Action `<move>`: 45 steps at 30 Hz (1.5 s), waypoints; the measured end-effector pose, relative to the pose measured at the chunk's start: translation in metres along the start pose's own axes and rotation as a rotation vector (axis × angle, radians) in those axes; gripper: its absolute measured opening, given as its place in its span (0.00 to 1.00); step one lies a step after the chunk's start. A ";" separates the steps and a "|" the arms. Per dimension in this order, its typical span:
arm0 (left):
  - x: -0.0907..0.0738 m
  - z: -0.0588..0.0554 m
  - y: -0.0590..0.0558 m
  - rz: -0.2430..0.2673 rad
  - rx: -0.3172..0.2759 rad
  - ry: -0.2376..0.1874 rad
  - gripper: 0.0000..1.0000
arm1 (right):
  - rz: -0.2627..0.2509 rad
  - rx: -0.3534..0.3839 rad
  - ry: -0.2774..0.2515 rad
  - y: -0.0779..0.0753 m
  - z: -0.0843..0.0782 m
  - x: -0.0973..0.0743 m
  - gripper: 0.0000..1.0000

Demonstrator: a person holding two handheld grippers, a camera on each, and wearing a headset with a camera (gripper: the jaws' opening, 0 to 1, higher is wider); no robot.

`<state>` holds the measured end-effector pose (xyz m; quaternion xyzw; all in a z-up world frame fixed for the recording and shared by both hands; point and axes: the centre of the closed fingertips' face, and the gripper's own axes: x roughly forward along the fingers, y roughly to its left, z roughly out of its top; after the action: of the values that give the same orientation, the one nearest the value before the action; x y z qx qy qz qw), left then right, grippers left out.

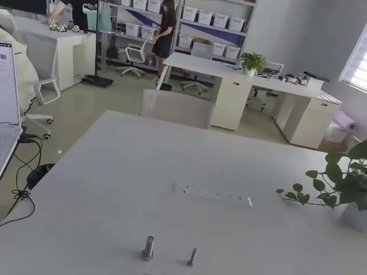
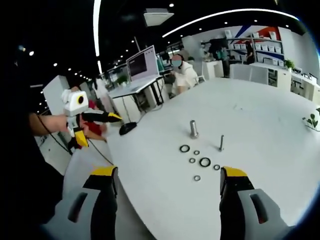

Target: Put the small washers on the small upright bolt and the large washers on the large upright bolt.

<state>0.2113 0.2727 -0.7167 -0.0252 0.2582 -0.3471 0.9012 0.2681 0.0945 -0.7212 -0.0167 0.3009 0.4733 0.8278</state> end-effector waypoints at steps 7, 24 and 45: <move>0.003 -0.007 -0.005 -0.018 -0.018 0.011 0.92 | 0.020 -0.015 -0.010 -0.005 0.015 0.017 0.84; 0.006 -0.021 -0.007 -0.045 -0.016 0.046 0.88 | 0.044 -0.049 -0.036 -0.008 0.055 0.023 0.73; 0.007 -0.020 0.002 -0.070 0.000 0.067 0.85 | -0.030 -0.192 0.128 -0.040 0.054 -0.009 0.69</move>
<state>0.2068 0.2723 -0.7378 -0.0227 0.2873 -0.3790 0.8794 0.3224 0.0822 -0.6830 -0.1309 0.3063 0.4853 0.8084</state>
